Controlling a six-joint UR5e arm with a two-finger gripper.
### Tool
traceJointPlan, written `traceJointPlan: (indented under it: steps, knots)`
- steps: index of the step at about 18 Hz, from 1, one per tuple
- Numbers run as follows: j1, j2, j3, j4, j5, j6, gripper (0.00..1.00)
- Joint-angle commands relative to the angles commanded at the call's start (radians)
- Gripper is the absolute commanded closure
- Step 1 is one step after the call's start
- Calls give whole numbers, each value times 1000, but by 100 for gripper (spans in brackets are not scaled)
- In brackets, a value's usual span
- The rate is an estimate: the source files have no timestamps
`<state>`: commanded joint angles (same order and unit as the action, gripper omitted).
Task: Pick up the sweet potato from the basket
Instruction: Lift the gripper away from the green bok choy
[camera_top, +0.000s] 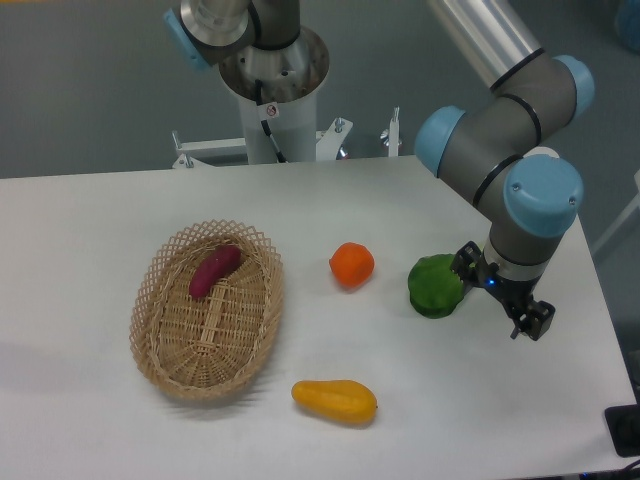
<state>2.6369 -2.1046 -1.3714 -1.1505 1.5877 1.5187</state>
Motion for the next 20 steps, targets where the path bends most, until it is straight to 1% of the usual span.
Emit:
traceJointPlan:
  steps: [6,9,13,16,20]
  knots:
    - [-11,6,-3,-2,-2,-17,0]
    - [-29,8,-5,-3,-6,-55,0]
    - [-48,14,-31,-3,-14,-113,0]
    - [-81,21,-52,-3,-12,-140,0]
    - [-120,60,-110,-2,-14,-176,0]
